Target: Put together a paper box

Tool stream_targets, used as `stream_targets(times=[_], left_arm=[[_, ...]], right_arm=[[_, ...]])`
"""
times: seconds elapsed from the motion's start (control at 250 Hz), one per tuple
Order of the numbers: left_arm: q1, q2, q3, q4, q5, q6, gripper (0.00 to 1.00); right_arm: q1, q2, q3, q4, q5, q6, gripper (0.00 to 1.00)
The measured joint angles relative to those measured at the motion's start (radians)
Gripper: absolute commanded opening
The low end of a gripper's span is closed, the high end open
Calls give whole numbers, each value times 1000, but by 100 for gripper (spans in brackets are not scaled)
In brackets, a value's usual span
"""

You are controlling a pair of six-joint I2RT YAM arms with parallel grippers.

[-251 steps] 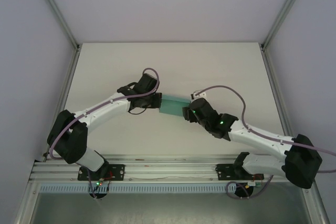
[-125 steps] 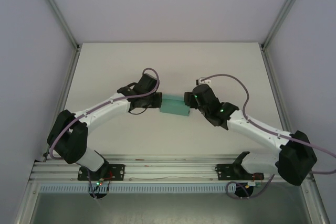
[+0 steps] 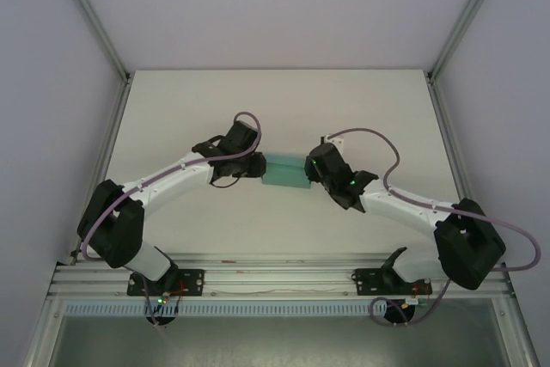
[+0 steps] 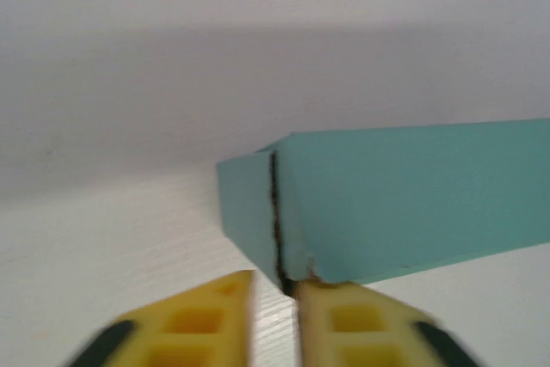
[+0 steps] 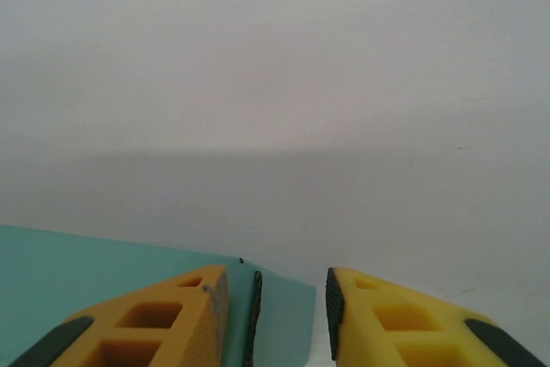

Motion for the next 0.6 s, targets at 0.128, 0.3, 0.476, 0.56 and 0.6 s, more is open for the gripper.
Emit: stream_targets(times=[0.128,0.3,0.476,0.56,0.6], left_arm=[[2,-7,14,-48,-3,16,37],[2,-81,14,-106,-1,29,54],[3,-183,15,-100,-22,9,74],[18,-192,15,-72,-28,-19,74],[29,-188,15,-54,-27,-27,74]], right_arm=[[0,-1,-42,76,-9,40,31],[-2,-1,-76,146,-19,66,27],[-3,3,-91,188,-17,54,24],[-3,5,-97,204,-16,50,24],[-3,5,-99,210,-15,50,24]])
